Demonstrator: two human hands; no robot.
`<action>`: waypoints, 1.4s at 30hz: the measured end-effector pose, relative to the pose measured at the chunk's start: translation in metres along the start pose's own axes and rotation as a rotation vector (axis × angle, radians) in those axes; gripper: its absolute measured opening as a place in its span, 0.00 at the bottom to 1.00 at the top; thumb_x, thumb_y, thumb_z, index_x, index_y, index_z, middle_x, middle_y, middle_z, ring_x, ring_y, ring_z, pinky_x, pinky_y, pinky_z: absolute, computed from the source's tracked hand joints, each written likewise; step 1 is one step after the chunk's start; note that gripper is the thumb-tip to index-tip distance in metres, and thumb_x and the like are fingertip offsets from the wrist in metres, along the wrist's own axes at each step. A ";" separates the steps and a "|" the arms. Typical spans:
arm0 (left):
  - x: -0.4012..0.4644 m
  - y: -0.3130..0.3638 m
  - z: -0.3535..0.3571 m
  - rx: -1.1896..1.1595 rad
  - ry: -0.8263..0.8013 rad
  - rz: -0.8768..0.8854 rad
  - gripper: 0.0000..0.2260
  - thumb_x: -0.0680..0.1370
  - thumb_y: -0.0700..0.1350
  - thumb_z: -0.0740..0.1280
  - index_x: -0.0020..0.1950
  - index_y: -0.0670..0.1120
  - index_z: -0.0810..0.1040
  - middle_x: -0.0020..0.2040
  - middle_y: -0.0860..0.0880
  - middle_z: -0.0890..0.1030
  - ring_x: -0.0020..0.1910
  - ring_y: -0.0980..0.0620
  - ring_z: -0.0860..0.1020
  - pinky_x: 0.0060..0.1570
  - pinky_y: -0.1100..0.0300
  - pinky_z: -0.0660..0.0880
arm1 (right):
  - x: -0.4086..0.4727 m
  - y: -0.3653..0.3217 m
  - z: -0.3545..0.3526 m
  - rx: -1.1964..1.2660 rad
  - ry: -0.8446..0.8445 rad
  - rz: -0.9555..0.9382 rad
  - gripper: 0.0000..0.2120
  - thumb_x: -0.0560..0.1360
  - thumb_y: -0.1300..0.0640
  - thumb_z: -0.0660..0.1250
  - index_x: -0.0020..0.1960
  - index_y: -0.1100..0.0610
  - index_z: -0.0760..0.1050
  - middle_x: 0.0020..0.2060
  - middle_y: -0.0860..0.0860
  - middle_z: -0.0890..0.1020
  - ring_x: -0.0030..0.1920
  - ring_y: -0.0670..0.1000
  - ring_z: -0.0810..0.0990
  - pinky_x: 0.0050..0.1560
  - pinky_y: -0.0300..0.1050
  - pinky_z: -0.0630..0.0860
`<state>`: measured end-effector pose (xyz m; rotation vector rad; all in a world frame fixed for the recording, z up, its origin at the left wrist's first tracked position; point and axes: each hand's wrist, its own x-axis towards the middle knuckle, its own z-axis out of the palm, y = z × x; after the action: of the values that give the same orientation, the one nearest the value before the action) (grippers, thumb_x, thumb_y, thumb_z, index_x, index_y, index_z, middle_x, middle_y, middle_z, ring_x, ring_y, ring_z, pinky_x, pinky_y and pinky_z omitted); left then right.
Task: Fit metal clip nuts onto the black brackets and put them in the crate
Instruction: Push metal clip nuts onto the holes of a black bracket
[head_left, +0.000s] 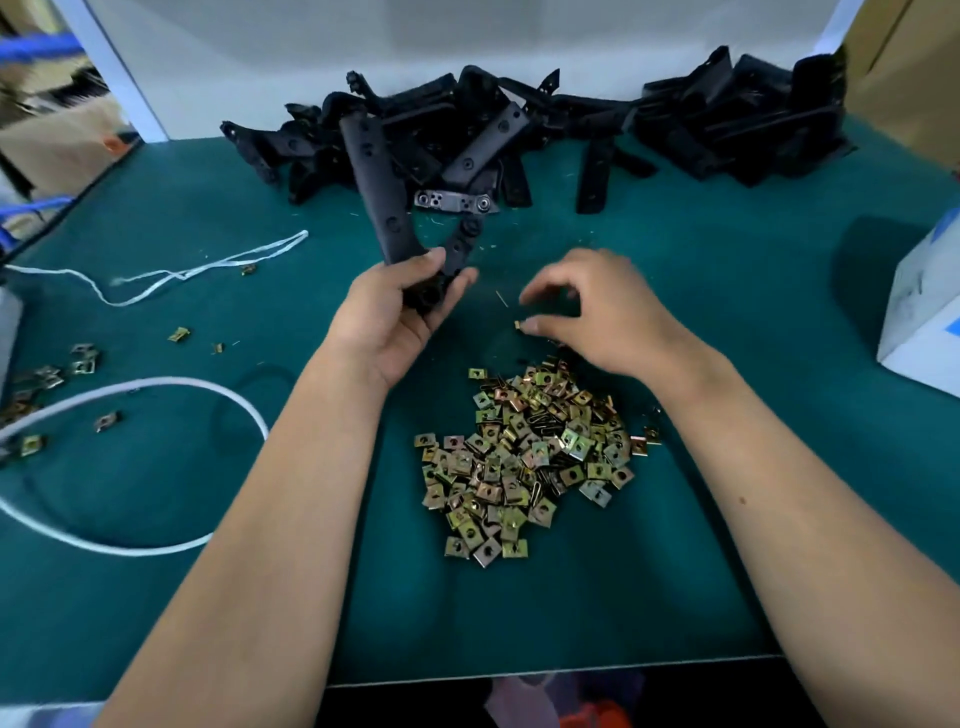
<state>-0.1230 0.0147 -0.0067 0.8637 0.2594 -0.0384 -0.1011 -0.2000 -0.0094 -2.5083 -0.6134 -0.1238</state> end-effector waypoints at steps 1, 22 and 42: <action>0.001 0.000 -0.002 -0.043 0.002 0.005 0.01 0.81 0.32 0.66 0.52 0.35 0.75 0.50 0.36 0.83 0.45 0.41 0.87 0.39 0.61 0.82 | 0.000 -0.002 0.003 -0.030 -0.029 0.000 0.09 0.73 0.50 0.78 0.52 0.49 0.85 0.48 0.48 0.79 0.51 0.49 0.75 0.51 0.45 0.71; 0.006 -0.022 0.011 0.128 -0.242 -0.038 0.12 0.73 0.37 0.70 0.56 0.42 0.80 0.48 0.46 0.86 0.48 0.52 0.85 0.54 0.58 0.81 | -0.004 -0.020 0.015 1.099 0.281 0.371 0.06 0.75 0.66 0.74 0.47 0.55 0.85 0.37 0.49 0.85 0.39 0.46 0.80 0.43 0.40 0.78; -0.001 -0.023 0.017 0.202 -0.226 -0.059 0.05 0.78 0.36 0.69 0.53 0.44 0.79 0.44 0.49 0.84 0.39 0.55 0.82 0.46 0.59 0.81 | -0.006 -0.029 0.015 1.342 0.293 0.465 0.05 0.73 0.68 0.75 0.44 0.58 0.84 0.36 0.52 0.85 0.34 0.47 0.82 0.37 0.37 0.78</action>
<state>-0.1236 -0.0133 -0.0130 1.0432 0.0694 -0.2193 -0.1199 -0.1725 -0.0094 -1.2191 0.0776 0.0826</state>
